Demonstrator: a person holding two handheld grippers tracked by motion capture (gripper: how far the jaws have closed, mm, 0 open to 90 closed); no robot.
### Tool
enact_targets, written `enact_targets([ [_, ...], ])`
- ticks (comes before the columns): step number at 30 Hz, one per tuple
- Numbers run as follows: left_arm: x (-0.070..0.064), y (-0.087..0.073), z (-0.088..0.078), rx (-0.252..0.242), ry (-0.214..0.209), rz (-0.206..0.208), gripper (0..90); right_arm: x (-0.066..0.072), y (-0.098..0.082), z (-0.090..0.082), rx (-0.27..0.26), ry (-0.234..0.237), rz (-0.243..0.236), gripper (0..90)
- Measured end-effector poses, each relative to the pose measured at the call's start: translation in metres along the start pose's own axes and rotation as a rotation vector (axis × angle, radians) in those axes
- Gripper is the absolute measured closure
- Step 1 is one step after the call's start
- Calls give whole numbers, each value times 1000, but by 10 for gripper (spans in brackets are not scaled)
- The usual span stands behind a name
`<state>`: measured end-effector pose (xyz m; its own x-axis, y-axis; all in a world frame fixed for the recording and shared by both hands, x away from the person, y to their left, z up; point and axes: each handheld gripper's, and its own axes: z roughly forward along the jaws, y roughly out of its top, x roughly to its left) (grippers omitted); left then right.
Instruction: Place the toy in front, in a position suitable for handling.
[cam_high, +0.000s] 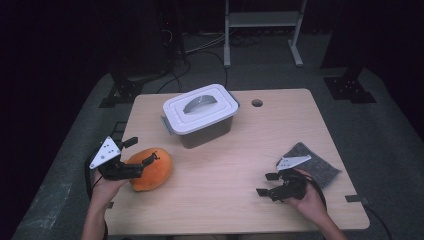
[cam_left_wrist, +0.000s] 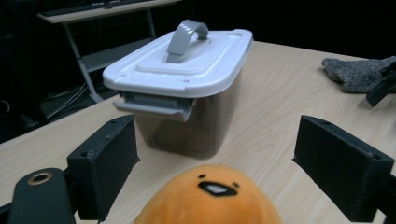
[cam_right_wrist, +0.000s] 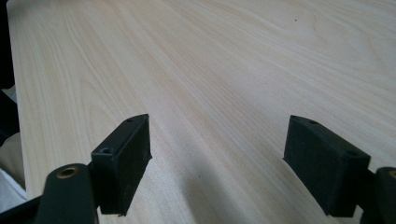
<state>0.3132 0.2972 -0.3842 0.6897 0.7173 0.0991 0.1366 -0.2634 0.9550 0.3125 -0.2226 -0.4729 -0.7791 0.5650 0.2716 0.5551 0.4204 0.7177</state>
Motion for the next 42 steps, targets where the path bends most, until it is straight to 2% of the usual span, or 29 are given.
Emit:
enact_targets([
  [6, 8, -11, 0, 21, 11, -18, 175, 0, 0, 0, 0, -1, 1, 216],
  [8, 9, -15, -1, 21, 0, -11, 231, 0, 0, -1, 0, -3, -4, 216],
  [11, 11, -19, -1, 36, 4, -13, 247, 0, 0, -1, -1, -4, -1, 216],
  [15, 15, -26, 0, 50, -10, -18, 280, 0, 0, -1, 0, -5, -4, 216],
  [16, 16, -28, 1, 45, -26, -12, 320, 0, 0, -1, 0, -5, -4, 216],
  [23, 16, -35, 4, 70, -63, 2, 388, 1, 0, -1, 1, -6, -7, 216],
  [26, 16, -41, 9, 98, -92, -23, 390, 1, 0, -2, 1, -6, -8, 216],
  [28, 17, -42, 9, 102, -97, -28, 391, 1, 0, -2, 1, -6, -8, 216],
  [29, 18, -45, 10, 107, -96, -48, 388, 1, 0, -2, 1, -6, -6, 216],
  [33, 19, -49, 12, 115, -95, -74, 360, 1, 0, -1, 4, -7, -7, 216],
  [39, 18, -51, 15, 133, -89, -67, 313, 1, 0, -1, 5, -8, -7, 216],
  [42, 18, -52, 15, 135, -91, -77, 288, 1, 0, 0, 6, -7, -7, 216],
])
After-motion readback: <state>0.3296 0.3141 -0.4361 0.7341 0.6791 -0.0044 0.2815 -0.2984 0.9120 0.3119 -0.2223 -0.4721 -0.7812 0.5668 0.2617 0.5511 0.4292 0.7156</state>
